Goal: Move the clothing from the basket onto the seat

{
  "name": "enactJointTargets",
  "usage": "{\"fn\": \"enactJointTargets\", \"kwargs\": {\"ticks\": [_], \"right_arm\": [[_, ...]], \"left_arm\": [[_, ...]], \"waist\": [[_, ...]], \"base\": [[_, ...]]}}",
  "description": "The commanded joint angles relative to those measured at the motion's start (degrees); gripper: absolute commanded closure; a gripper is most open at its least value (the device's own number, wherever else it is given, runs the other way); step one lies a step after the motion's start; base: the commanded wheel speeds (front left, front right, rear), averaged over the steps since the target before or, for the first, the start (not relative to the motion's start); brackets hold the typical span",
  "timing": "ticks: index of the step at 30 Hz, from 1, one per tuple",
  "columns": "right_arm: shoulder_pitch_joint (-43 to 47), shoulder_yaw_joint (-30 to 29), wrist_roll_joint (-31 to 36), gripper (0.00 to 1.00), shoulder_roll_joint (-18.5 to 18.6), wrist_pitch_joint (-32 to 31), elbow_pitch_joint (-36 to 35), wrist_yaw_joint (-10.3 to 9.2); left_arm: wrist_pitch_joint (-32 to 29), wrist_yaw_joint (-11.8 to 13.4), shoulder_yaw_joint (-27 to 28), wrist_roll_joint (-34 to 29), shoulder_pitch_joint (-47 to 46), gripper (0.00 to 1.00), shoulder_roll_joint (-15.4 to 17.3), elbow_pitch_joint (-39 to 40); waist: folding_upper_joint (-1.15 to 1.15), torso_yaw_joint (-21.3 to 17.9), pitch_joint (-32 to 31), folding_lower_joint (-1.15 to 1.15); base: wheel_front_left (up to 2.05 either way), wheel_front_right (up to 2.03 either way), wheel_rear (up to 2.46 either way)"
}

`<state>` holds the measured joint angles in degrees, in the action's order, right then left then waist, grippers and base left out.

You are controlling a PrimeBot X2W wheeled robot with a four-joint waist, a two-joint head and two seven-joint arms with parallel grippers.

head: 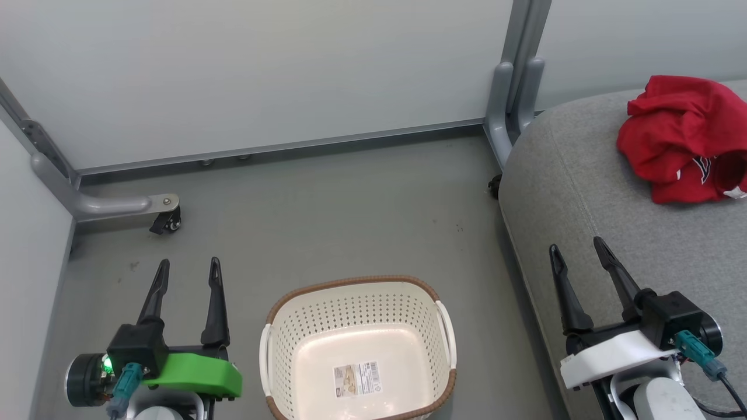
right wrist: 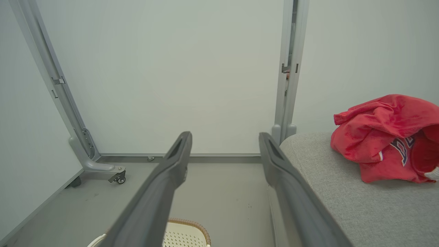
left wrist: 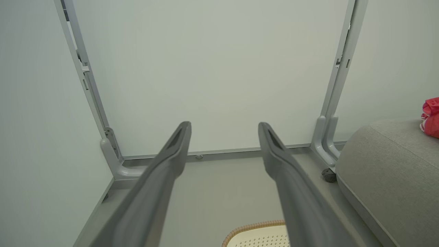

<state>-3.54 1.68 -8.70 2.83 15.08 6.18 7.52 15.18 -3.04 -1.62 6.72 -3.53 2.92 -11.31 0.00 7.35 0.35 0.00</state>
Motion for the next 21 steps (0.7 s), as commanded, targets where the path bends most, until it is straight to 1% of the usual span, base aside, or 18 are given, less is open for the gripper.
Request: {"fn": "enactJointTargets", "kwargs": {"ticks": [1,8,9,13,21], "right_arm": [[-0.1,-0.1,-0.3,0.00,0.1,0.1,0.1,-0.06],[-0.6,-0.2,-0.2,0.00,0.1,0.1,0.4,-0.06],[-0.4,-0.1,-0.1,1.00,0.0,0.0,0.2,0.00],[0.8,0.0,-0.3,1.00,-0.4,-0.1,2.3,0.00],[0.4,-0.8,-9.7,1.00,-0.3,-2.4,2.9,0.00]], "left_arm": [[-0.1,-0.3,0.1,-0.3,-0.1,0.00,0.0,-0.1],[-0.1,-0.2,0.1,-0.3,-0.7,0.00,0.0,-0.4],[0.0,0.0,0.0,0.0,-0.1,1.00,0.0,-0.3],[-0.2,0.0,-0.1,0.3,0.6,1.00,-0.2,-2.6],[-2.8,-0.5,1.1,9.7,-0.1,1.00,-0.1,-2.9]], "waist": [[0.00,0.1,0.1,0.00],[0.00,0.3,0.3,0.00],[0.00,0.3,0.3,0.00],[0.00,0.3,0.3,0.00],[0.00,-0.2,0.3,0.00]], "base": [[0.00,0.00,0.00],[0.00,0.00,0.00],[0.00,0.00,0.00],[0.00,0.00,0.00],[0.00,0.00,0.00]]}}
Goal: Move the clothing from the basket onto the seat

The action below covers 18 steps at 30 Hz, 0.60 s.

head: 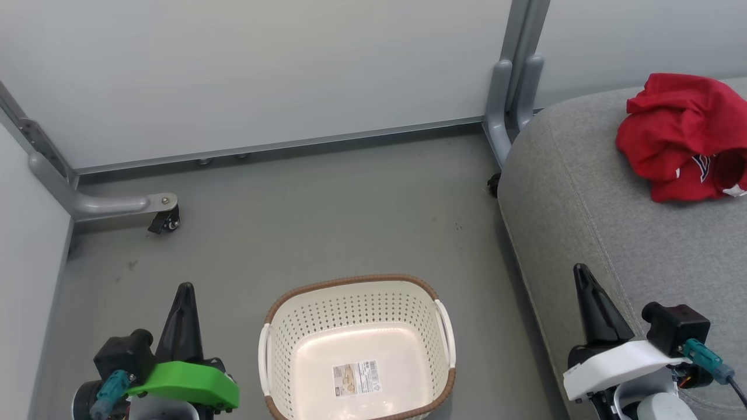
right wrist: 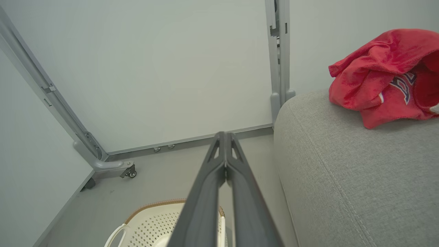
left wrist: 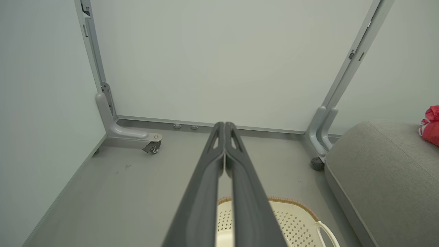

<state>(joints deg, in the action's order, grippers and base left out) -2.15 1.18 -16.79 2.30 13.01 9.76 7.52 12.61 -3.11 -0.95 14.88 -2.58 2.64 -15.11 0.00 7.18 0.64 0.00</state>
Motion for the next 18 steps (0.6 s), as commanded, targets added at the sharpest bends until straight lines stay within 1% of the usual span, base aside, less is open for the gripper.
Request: {"fn": "enactJointTargets", "kwargs": {"ticks": [1,18], "right_arm": [[-1.1,-0.4,-2.8,1.00,0.3,-0.7,-0.6,0.00],[-1.9,-2.0,-19.2,1.00,0.5,-4.8,0.4,-0.01]], "left_arm": [[-0.5,-0.5,0.5,2.8,-1.0,1.00,0.1,1.0],[-4.5,-1.4,1.9,19.6,-1.6,1.00,0.2,1.3]], "waist": [[0.00,-0.1,0.0,0.00],[0.00,-1.1,-0.1,0.00]], "base": [[0.00,0.00,0.00],[0.00,0.00,0.00]]}}
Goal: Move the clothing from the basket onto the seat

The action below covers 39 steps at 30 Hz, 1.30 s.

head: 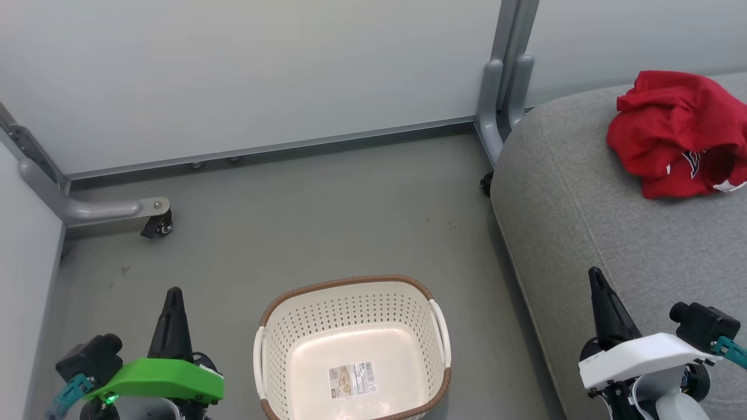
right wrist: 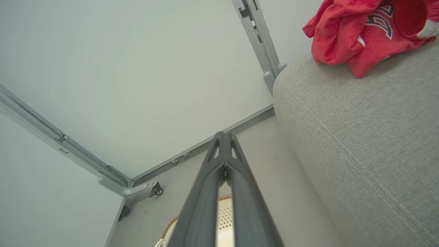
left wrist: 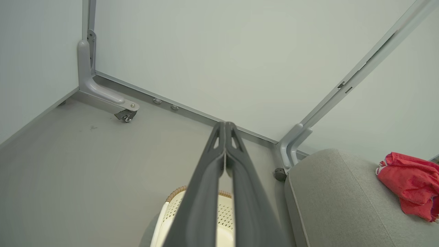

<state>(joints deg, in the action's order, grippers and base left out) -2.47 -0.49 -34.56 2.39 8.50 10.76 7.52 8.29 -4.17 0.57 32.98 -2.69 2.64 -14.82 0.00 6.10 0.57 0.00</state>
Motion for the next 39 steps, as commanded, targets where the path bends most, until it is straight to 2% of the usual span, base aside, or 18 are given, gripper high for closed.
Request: {"fn": "enactJointTargets", "kwargs": {"ticks": [1,18,39], "right_arm": [[-1.6,-0.4,-2.4,1.00,0.4,-0.6,-0.5,-0.01],[-2.3,-1.7,-15.9,1.00,0.5,-4.0,0.4,-0.02],[-2.9,-3.1,-29.6,1.00,0.6,-7.6,1.3,-0.03]], "left_arm": [[-0.4,-0.4,0.5,2.5,-1.5,1.00,0.2,1.0],[-4.0,-1.1,1.9,16.3,-2.2,1.00,0.2,1.0],[-7.6,-1.9,3.2,30.4,-2.9,1.00,0.3,1.0]], "waist": [[0.00,-0.1,0.0,0.00],[0.00,-1.1,-0.1,0.00],[0.00,-2.4,-0.2,0.00]], "base": [[0.00,0.00,0.00],[0.00,0.00,0.00],[0.00,0.00,0.00]]}}
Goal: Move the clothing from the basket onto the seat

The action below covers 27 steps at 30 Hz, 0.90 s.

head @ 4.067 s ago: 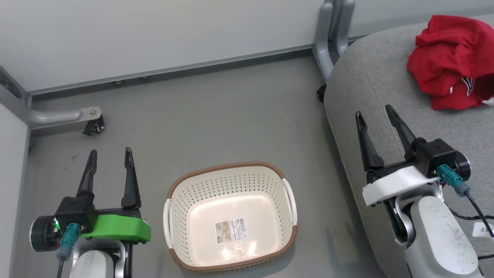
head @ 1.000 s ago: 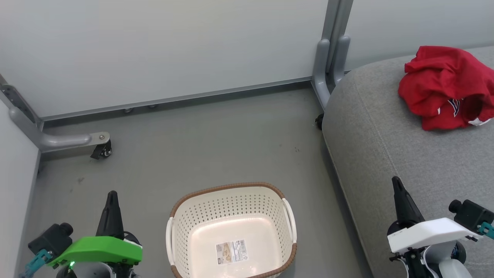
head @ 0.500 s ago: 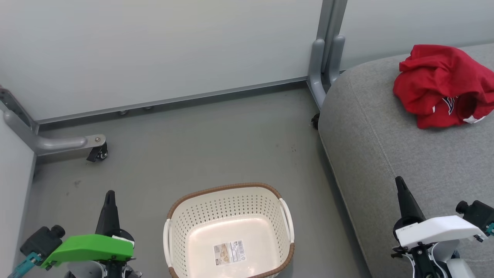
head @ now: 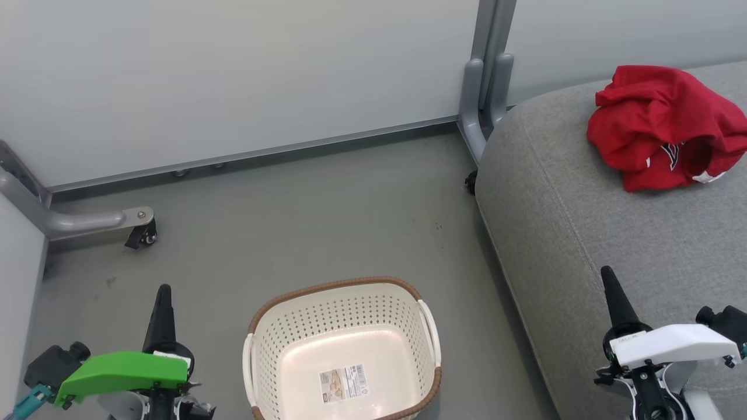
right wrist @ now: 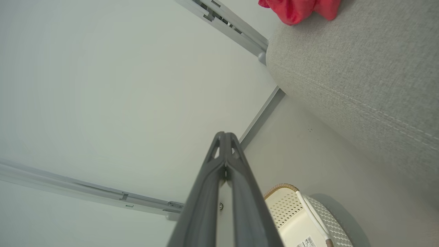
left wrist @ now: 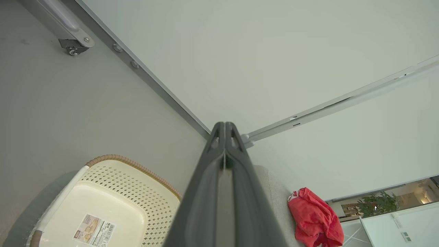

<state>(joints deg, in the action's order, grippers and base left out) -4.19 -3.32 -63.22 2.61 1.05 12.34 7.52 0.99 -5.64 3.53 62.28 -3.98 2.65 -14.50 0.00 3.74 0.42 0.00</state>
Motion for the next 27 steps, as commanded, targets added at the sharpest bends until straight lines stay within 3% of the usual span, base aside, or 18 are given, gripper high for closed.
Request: {"fn": "enactJointTargets", "kwargs": {"ticks": [1,27], "right_arm": [[-1.2,-0.4,-1.6,1.00,0.4,-0.4,-0.3,-0.03],[-1.6,-1.8,-15.3,1.00,0.5,-4.0,0.7,-0.04]], "left_arm": [[-0.4,-0.5,0.3,1.8,-1.6,1.00,0.3,0.7],[-4.1,-1.2,1.7,15.9,-2.2,1.00,0.3,0.6]], "waist": [[0.00,-0.1,0.0,0.00],[0.00,-1.7,-0.1,0.00]], "base": [[0.00,0.00,0.00],[0.00,0.00,0.00]]}}
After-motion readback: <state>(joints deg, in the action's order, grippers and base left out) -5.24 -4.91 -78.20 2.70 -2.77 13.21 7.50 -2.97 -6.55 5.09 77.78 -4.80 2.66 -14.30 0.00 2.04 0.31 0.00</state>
